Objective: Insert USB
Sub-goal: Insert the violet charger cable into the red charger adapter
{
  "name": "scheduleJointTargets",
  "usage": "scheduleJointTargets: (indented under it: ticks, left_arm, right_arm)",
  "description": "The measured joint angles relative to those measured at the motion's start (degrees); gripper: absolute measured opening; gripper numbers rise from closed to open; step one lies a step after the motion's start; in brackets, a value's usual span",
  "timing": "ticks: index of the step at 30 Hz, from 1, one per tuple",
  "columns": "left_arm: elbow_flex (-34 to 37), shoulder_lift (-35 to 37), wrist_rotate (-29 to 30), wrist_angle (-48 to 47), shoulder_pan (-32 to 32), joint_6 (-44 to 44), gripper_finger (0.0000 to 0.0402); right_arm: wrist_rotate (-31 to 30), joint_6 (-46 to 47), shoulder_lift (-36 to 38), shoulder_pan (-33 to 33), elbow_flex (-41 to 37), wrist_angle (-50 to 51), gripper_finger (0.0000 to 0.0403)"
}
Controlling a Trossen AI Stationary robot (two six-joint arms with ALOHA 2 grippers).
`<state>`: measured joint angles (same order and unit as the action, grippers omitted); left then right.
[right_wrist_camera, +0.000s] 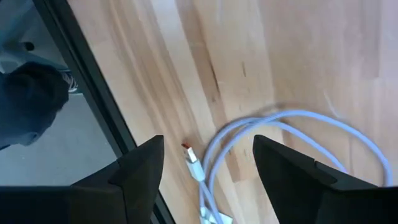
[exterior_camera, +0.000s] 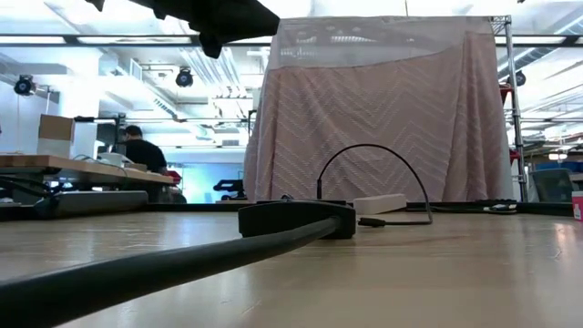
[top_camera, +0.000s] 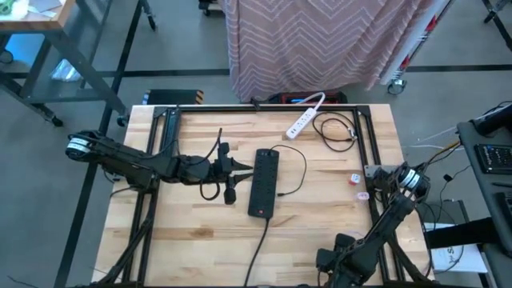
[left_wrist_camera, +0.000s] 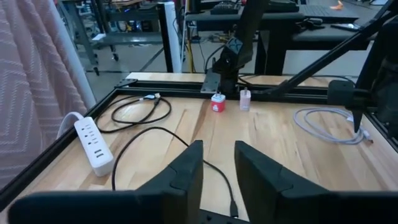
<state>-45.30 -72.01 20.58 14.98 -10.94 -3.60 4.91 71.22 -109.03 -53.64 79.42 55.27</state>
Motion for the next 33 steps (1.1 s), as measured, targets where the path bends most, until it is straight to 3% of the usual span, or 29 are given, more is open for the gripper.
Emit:
scheduleJointTargets:
  ticks: [9,19,23,33]
  left_arm:
    - [0.0,0.0,-0.1,-0.2,-0.4,-0.2,0.0118]
    - [0.0,0.0,-0.1,-0.8,-0.5,-0.2,0.0126]
    - [0.1,0.0,-0.2,-1.0,-0.5,-0.2,0.0119]
    - [0.1,0.0,-1.7,-1.4,-0.6,-0.2,0.0100]
  right_arm:
    - [-0.4,3.4,-1.2,-2.8,-0.5,-0.3,0.0223]
    - [2.1,1.6,-4.2,-4.5,-0.6,-2.7,0.0213]
    - [5.9,-0.4,-6.2,-4.7,-0.5,-3.8,0.0192]
    - [5.8,-3.1,-7.2,-4.5,-0.4,-4.8,0.0101]
